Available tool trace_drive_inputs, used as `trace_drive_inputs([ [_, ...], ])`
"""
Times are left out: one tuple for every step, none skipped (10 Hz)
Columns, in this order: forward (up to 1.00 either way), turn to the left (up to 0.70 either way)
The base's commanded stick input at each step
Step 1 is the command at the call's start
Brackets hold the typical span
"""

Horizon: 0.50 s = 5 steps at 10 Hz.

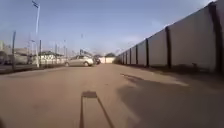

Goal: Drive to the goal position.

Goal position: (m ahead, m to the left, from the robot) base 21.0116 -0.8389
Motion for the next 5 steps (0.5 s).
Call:
trace_drive_inputs([
  [1.00,0.00],
  [1.00,0.00],
  [1.00,0.06],
  [1.00,0.27],
  [1.00,0.08],
])
